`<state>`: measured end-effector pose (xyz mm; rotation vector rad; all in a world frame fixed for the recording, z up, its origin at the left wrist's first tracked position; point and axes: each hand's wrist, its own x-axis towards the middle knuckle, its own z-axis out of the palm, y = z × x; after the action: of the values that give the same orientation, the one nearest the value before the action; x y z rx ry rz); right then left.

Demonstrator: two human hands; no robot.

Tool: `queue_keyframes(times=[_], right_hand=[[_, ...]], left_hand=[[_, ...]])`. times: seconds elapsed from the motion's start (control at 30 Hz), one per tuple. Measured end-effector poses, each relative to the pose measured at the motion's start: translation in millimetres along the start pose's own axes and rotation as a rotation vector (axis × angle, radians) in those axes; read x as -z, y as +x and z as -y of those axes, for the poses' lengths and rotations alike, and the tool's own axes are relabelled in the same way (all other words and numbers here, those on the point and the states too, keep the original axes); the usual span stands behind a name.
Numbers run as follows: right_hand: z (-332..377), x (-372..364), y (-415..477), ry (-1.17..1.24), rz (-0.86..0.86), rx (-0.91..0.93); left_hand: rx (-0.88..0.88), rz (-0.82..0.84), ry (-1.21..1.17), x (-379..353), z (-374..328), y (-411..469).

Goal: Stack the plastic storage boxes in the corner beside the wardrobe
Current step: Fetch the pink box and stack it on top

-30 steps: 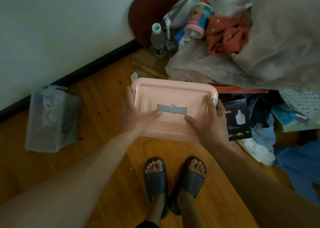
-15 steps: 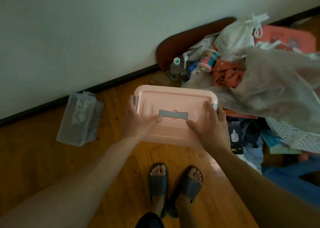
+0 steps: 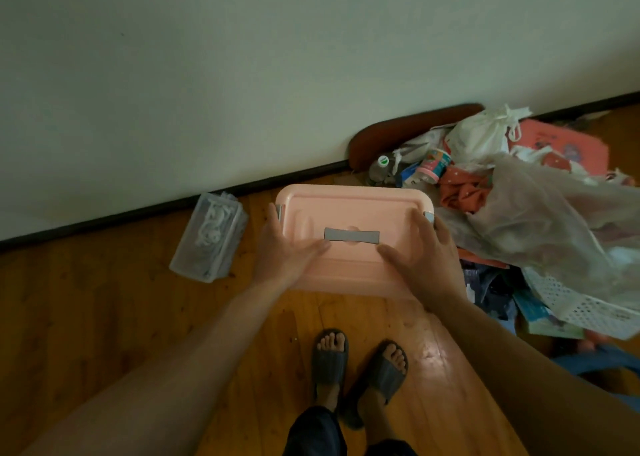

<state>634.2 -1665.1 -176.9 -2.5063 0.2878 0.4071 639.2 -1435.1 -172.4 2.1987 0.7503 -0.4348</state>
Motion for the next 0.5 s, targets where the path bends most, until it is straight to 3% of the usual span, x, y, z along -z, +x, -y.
queue_keyframes(times=[0.37, 0.5], right_hand=[[82.9, 52.5, -31.2, -0.098, 0.021, 0.149], [110.3, 72.6, -38.7, -0.142, 0.049, 0.241]], left_hand=[[0.037, -0.057, -0.052, 92.1, -12.0, -54.6], [0.062, -0.157, -0.110, 119.2, -15.3, -84.4]])
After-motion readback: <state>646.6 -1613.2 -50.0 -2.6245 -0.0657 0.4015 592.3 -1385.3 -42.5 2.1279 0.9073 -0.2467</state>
